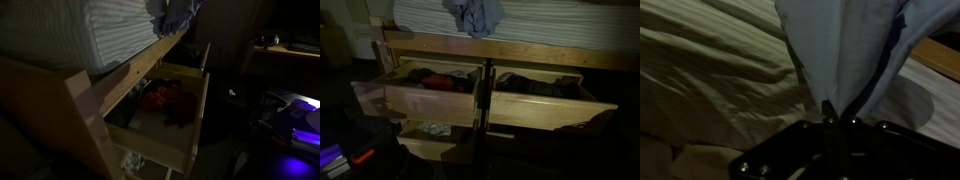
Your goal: Move the blue cloth from the top left drawer to the top right drawer then put it back in the top right drawer
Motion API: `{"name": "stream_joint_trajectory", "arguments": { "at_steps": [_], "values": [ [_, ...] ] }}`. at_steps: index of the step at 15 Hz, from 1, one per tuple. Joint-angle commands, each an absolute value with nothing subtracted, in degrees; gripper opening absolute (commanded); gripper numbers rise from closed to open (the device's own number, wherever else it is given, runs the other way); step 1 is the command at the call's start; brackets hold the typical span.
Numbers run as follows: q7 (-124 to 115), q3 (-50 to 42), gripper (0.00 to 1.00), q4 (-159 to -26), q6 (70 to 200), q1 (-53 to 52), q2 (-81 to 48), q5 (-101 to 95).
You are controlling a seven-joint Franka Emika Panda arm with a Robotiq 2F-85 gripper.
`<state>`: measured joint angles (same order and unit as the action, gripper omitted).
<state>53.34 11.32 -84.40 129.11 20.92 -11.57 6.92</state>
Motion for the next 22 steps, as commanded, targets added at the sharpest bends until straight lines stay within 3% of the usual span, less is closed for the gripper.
{"name": "stream_joint_trajectory", "arguments": {
  "at_steps": [1,2,10,16,22],
  "values": [
    [60.38,14.39,0.01,-97.23,122.54,21.54,0.52,16.95],
    [62.62,8.96,0.01,-99.59,120.24,15.90,2.51,20.51],
    [79.72,0.86,0.01,-117.94,113.78,5.27,-0.16,24.34],
    [85.15,4.09,0.01,-127.71,137.52,0.72,-11.15,18.15],
    [86.63,9.14,0.01,-128.37,167.48,-5.00,-20.54,28.47]
  ]
}}
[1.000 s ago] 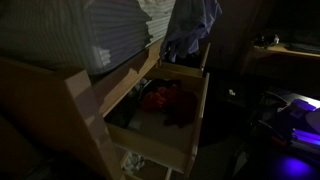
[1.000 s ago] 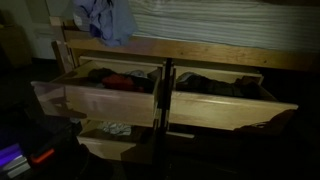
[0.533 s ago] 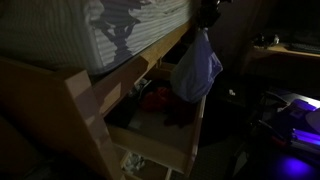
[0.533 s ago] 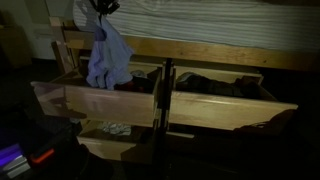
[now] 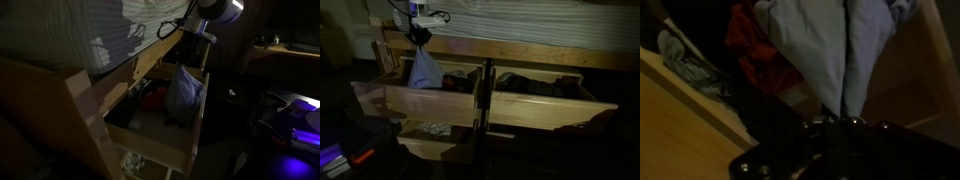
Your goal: Move the blue cloth from the top left drawer to the top right drawer then put it back in the top right drawer
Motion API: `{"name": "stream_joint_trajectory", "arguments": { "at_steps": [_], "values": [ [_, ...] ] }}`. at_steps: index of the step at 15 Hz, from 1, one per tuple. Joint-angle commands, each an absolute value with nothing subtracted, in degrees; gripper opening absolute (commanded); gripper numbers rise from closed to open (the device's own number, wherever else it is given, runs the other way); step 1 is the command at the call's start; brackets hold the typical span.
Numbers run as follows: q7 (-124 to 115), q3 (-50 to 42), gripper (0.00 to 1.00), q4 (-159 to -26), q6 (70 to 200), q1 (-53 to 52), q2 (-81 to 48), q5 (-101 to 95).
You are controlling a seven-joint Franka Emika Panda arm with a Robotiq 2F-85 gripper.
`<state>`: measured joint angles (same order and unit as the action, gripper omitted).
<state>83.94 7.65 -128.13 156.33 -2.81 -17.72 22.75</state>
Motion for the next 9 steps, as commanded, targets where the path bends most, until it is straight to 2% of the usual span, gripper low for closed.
{"name": "stream_joint_trajectory", "arguments": {
  "at_steps": [1,3,4,5,8,9],
  "values": [
    [87.55,10.20,0.01,-128.10,172.17,-5.61,-21.99,31.12],
    [89.14,14.29,0.01,-128.52,181.59,-4.75,-25.16,34.69],
    [87.30,13.78,0.28,-128.83,184.29,-5.79,-26.81,33.65],
    [86.50,12.63,0.04,-128.37,178.55,-5.80,-24.25,32.30],
    [86.38,13.40,0.25,-128.46,183.14,-6.12,-27.27,32.35],
    [86.38,13.39,0.28,-128.46,183.31,-6.07,-27.41,32.35]
  ]
}}
